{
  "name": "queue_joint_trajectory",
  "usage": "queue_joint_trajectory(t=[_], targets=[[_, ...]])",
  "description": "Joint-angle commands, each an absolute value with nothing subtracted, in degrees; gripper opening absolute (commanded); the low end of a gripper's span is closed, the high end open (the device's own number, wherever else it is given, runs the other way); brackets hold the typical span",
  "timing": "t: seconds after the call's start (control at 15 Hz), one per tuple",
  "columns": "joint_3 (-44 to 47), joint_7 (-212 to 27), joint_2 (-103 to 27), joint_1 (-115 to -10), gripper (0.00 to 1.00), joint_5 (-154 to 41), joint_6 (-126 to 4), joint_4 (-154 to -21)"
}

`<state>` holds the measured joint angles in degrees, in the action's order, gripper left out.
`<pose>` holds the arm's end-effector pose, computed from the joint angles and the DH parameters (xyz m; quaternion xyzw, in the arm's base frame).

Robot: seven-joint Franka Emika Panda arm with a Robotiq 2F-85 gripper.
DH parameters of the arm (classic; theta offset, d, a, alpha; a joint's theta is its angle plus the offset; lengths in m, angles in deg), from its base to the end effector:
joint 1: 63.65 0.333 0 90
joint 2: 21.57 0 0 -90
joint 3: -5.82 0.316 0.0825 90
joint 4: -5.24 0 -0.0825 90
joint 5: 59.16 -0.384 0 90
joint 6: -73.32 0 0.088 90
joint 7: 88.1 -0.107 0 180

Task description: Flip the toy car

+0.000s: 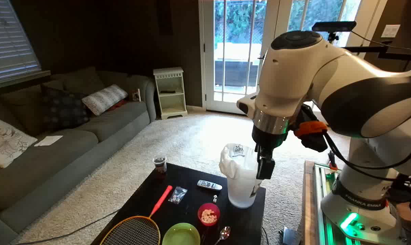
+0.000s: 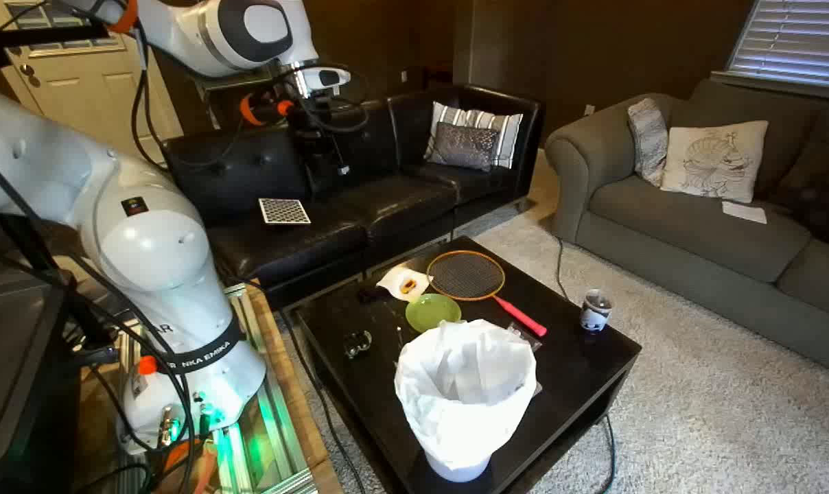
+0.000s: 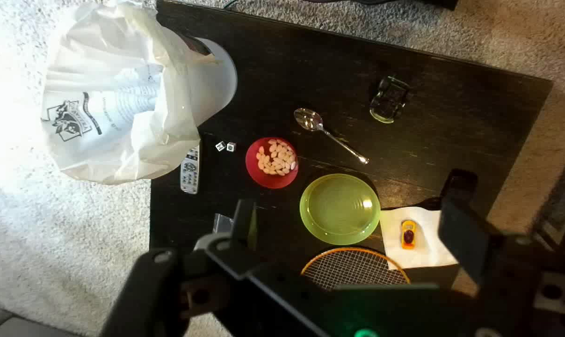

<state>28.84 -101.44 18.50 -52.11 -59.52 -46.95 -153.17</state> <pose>0.2797 0.1786 0.3986 0.9826 0.1379 0.0424 0.1168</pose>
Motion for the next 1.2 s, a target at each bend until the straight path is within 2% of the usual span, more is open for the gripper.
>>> queue_joint_trajectory(t=[0.0, 0.53, 0.73, 0.93, 1.13], targets=[[27.55, -102.27, 18.14, -50.81, 1.0, -58.49, -46.85, -153.1], [27.55, -102.28, 18.14, -50.81, 1.0, -58.49, -46.85, -153.1], [27.29, -102.97, 7.92, -51.85, 1.0, -60.77, -51.41, -150.64], [31.26, -104.41, -1.02, -55.06, 1.0, -66.54, -55.91, -149.94], [35.33, -114.61, -11.23, -58.27, 1.0, -66.86, -66.31, -148.97]])
